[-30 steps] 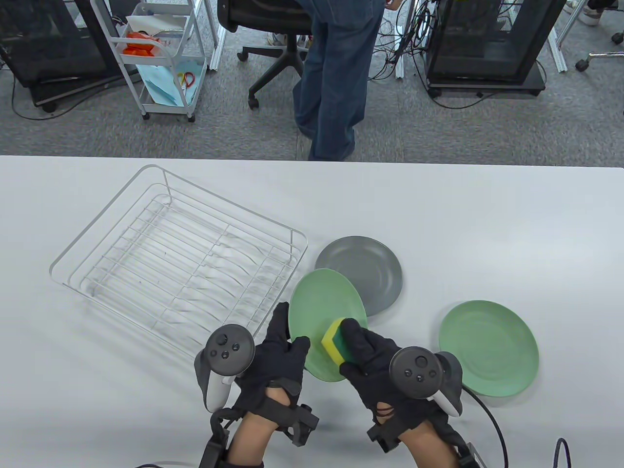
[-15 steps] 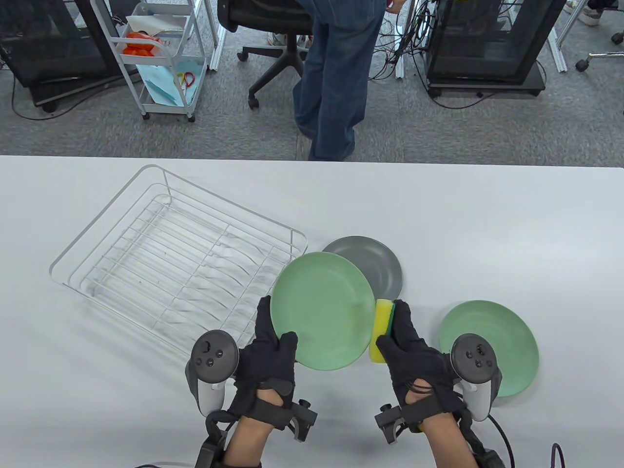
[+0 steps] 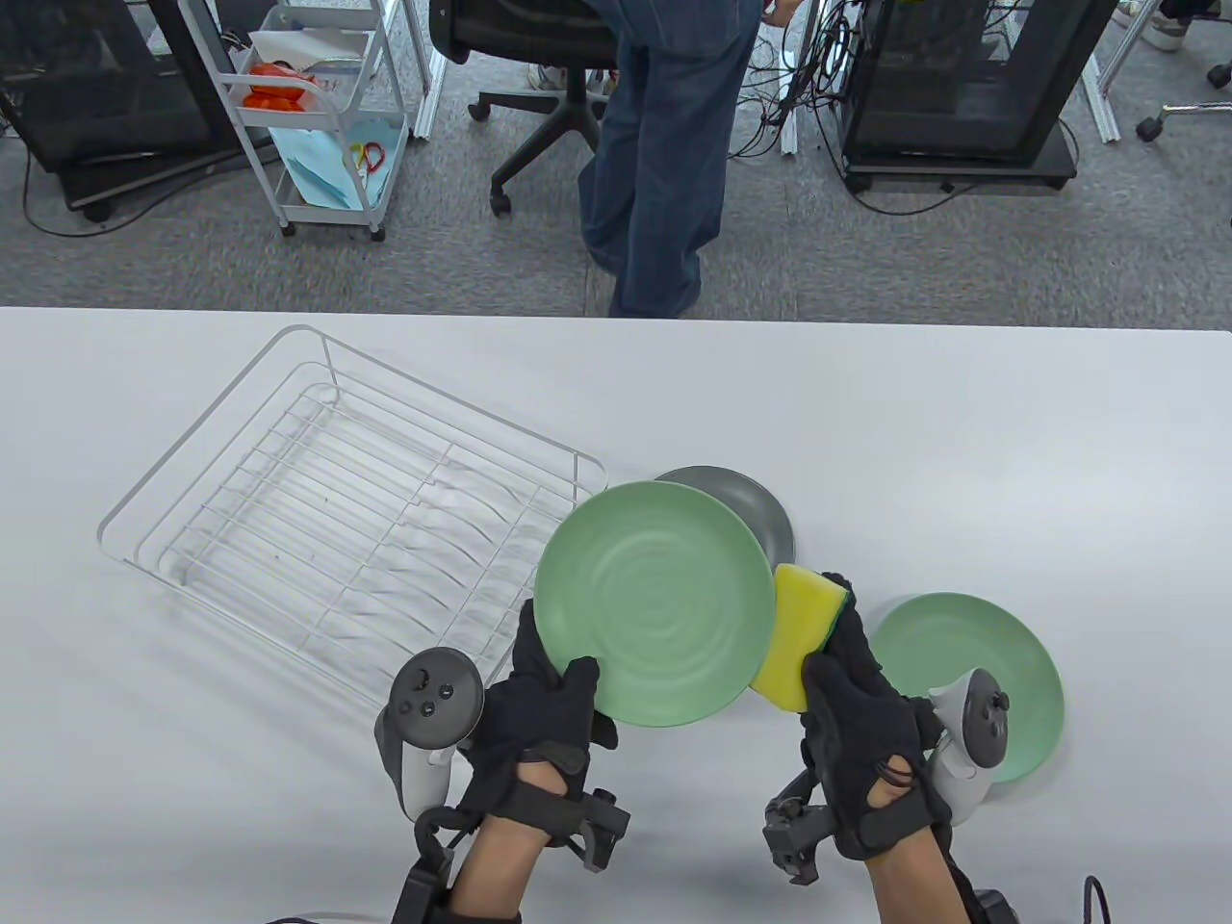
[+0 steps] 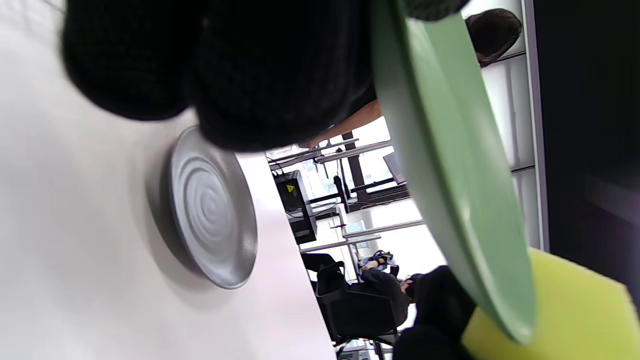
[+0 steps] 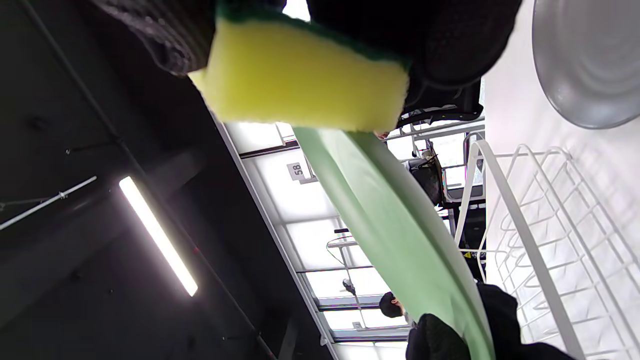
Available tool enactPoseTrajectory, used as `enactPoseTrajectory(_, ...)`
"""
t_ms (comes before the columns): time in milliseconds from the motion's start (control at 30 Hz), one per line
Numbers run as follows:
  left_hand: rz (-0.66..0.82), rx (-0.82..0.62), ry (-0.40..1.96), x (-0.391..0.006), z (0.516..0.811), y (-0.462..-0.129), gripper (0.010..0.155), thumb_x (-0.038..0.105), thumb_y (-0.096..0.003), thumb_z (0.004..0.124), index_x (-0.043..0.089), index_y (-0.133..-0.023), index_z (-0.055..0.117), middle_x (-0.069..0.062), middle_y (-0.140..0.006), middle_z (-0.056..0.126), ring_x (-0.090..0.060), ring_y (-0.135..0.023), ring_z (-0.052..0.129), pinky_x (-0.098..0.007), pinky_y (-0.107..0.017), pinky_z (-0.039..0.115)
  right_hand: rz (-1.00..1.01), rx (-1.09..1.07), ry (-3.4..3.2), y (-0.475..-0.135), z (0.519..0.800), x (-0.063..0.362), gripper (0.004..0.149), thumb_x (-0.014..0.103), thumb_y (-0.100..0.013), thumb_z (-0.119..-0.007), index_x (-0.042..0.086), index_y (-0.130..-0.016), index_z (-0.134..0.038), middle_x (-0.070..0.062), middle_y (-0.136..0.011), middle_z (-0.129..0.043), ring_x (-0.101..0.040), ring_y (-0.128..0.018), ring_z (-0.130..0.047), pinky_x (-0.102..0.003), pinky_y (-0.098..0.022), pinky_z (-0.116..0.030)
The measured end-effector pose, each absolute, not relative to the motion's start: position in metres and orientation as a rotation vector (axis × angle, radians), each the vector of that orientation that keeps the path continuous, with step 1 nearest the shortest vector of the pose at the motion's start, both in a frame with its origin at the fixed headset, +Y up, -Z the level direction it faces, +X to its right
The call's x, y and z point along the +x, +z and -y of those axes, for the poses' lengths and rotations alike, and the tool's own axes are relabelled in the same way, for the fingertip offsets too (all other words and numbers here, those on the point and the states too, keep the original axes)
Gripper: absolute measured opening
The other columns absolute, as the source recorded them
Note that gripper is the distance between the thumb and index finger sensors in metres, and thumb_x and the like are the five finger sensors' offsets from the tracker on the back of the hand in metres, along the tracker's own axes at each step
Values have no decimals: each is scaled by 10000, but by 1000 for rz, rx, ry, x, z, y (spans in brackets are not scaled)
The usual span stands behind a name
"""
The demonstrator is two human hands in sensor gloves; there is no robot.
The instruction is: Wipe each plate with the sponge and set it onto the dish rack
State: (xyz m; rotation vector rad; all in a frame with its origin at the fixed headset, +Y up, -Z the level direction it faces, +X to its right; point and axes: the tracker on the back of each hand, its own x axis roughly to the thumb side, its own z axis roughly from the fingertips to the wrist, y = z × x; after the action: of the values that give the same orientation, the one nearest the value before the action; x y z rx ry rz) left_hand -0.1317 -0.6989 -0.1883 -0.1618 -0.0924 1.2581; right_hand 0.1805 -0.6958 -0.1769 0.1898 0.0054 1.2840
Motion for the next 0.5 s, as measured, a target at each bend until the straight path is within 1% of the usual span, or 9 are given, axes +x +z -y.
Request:
enactPoseTrajectory(100,75,-204,1255,-130,703,-189,787,382,-411,649,57,-944,170,-14,-694,804,-82,-180,1014,-446,-331,890,5,204,1277,-176,692,179,650,475,-409,-769,372,-971,-458,-130,-976,-681,-357,-794,-865,-464,-559,-767)
enactPoseTrajectory(233,34,-217,1132,-130,702,-189,824,384,-410,643,31,-917,99,0,-664,818,-68,-154,1011,-447,-320,900,24,236,1348,-174,688,176,647,471,-411,-765,380,-972,-456,-122,-988,-663,-356,-812,-842,-468,-577,-745)
enactPoseTrajectory(433,45,-328,1148,-124,712,-190,826,391,-408,628,26,-907,80,11,-642,828,-66,-137,1005,-452,-321,901,39,274,1341,-173,683,176,642,468,-412,-764,394,-973,-462,-113,-1000,-648,-351,-832,-824,-472,-596,-727)
enactPoseTrajectory(500,63,-394,1190,-120,718,-191,823,394,-408,631,33,-911,89,16,-633,836,-67,-126,1001,-452,-316,901,43,281,1339,-172,682,178,634,459,-416,-755,410,-975,-459,-101,-1015,-629,-351,-854,-797,-475,-608,-711)
